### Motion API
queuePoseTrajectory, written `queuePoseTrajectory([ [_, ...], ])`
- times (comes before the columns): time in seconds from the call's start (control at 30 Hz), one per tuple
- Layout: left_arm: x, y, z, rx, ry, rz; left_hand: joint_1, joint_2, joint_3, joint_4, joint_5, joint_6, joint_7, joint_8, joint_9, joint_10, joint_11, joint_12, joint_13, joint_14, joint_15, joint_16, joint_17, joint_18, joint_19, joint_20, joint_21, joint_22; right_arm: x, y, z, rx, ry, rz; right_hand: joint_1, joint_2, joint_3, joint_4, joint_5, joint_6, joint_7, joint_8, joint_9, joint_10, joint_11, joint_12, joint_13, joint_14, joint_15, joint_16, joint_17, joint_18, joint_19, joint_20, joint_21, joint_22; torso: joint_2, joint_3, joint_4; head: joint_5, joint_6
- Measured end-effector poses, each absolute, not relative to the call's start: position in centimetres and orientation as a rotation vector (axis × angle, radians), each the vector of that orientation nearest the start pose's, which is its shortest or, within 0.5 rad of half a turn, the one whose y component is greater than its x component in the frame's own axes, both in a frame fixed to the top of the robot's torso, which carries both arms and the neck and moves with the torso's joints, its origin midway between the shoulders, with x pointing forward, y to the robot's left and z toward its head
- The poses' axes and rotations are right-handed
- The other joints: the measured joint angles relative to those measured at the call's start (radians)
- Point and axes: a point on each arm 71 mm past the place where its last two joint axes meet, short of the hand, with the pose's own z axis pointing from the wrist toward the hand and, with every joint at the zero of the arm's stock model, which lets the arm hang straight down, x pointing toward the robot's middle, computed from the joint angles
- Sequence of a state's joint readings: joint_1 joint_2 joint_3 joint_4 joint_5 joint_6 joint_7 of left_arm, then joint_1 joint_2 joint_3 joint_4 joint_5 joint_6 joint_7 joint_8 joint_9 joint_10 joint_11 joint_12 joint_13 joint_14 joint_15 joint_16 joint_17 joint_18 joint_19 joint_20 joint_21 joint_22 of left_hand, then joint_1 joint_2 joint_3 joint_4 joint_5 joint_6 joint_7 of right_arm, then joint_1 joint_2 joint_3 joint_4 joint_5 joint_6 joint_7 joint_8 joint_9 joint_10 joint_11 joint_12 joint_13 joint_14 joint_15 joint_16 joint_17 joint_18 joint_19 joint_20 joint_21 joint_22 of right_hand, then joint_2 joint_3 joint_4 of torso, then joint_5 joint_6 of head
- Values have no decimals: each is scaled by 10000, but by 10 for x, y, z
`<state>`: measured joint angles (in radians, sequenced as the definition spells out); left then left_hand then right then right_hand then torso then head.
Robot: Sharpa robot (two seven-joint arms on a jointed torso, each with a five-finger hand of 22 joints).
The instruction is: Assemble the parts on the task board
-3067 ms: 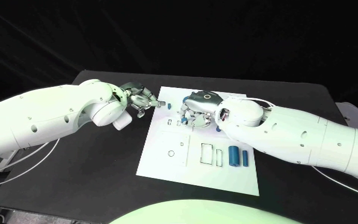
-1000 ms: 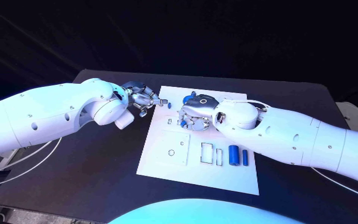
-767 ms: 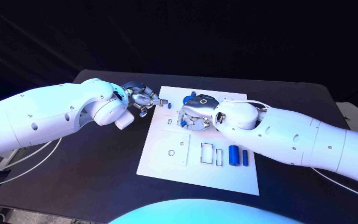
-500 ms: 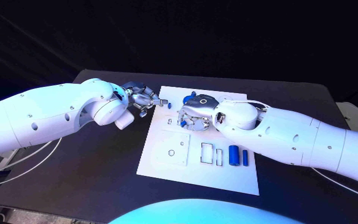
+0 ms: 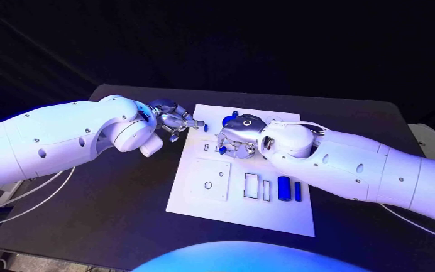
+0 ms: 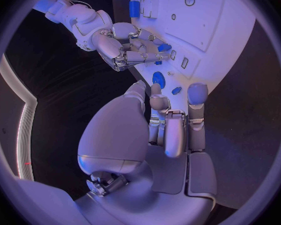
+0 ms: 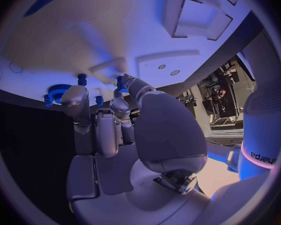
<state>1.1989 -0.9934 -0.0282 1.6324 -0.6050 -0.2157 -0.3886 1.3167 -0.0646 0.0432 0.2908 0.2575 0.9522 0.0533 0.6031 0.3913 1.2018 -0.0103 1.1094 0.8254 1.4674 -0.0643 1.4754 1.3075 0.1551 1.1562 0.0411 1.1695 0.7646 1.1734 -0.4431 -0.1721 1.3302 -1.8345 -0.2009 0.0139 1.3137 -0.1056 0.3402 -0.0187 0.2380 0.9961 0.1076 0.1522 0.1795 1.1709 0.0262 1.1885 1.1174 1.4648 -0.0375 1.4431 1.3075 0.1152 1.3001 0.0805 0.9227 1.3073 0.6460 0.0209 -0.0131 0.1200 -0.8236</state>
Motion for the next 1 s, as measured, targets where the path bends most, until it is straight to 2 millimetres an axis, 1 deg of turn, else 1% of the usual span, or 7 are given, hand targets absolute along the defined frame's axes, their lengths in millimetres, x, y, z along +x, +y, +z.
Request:
queuePoseTrajectory([
  [0.13, 458, 256, -206, -8601, 20920, -7556, 0, 0, 0, 0, 0, 0, 0, 0, 0, 0, 0, 0, 0, 0, 0, 0, 0, 0, 0, 0, 0, 0, 457, -36, -249, -8505, 16253, 7181, 108, -2, 78, -131, 0, 30, -30, -1, -19, 1, 0, 0, 12, 0, 0, 0, 0, 0, 0, 0, 0, 0, 0, 1, 0, -6, 6],
  [0.3, 458, 256, -206, -8597, 20923, -7563, 0, 0, 0, 0, 0, 0, 0, 0, -10, 0, 0, 0, 0, 0, 0, 0, -1, 0, 0, 0, 0, 0, 457, -36, -249, -8553, 16221, 7122, 198, -12, 135, -189, 0, 71, 3, -39, -25, 1, 0, 0, 20, 0, 0, 0, 0, 0, 0, 0, 0, 8, 0, 1, 0, -12, 7],
  [0.37, 458, 256, -206, -8598, 20923, -7562, 0, 0, 0, 0, 0, 0, 0, 0, -9, 0, 0, 0, 1, 0, 0, 0, -1, 0, 0, 0, 0, 0, 457, -36, -249, -8569, 16208, 7110, 250, 39, 187, -240, 0, 101, -25, -39, -31, 2, 0, 0, 37, 0, 0, 0, -1, 0, 0, 0, 0, 8, 0, 0, 0, -12, 3],
  [0.6, 458, 256, -206, -8597, 20925, -7565, 0, 0, 0, 0, 0, 0, 0, 0, -9, 0, 0, 0, 1, 0, 0, 0, -2, 0, 0, 0, 0, 1, 456, -35, -249, -8613, 16169, 7091, 250, 39, 187, -241, 0, 136, 9, -38, -31, 2, 0, 1, 56, -1, -1, 0, -1, -1, 0, 0, 0, 7, 1, 0, -2, -14, -1],
  [0.63, 458, 256, -206, -8598, 20925, -7564, 0, 0, 0, 0, 0, 0, 0, 0, -9, 0, 0, 0, 1, 0, 0, 0, -2, 0, 0, 0, 0, 0, 456, -35, -249, -8616, 16165, 7091, 250, 39, 206, -260, 0, 170, -23, -38, -30, 19, -17, 45, 73, 0, -1, 0, -1, -1, 0, 0, 0, 7, 1, 0, -3, -16, -2],
  [0.9, 458, 256, -206, -8603, 20928, -7558, 0, 0, 0, 0, 0, 0, 0, 0, -8, 0, 0, 0, 14, 0, 0, 0, -2, 0, 0, 0, 0, 24, 456, -35, -249, -8628, 16129, 7071, 250, 39, 215, -268, -36, 240, -23, -38, -30, 41, -39, 50, 86, -1, -1, 0, -1, 0, 1, 0, 1, 6, 3, -2, -4, -27, -12],
  [1.0, 458, 256, -206, -8605, 20929, -7555, 0, 0, 0, 0, 0, 0, 0, 0, -8, 0, 0, 0, 14, 0, 0, 0, -2, 0, 0, 0, 0, 36, 456, -35, -249, -8619, 16104, 7057, 252, 41, 215, -268, -36, 273, -55, -38, -30, 41, -39, 50, 101, -1, -1, 0, -2, 0, 0, 0, 9, 5, 3, -2, -3, -27, -20],
])
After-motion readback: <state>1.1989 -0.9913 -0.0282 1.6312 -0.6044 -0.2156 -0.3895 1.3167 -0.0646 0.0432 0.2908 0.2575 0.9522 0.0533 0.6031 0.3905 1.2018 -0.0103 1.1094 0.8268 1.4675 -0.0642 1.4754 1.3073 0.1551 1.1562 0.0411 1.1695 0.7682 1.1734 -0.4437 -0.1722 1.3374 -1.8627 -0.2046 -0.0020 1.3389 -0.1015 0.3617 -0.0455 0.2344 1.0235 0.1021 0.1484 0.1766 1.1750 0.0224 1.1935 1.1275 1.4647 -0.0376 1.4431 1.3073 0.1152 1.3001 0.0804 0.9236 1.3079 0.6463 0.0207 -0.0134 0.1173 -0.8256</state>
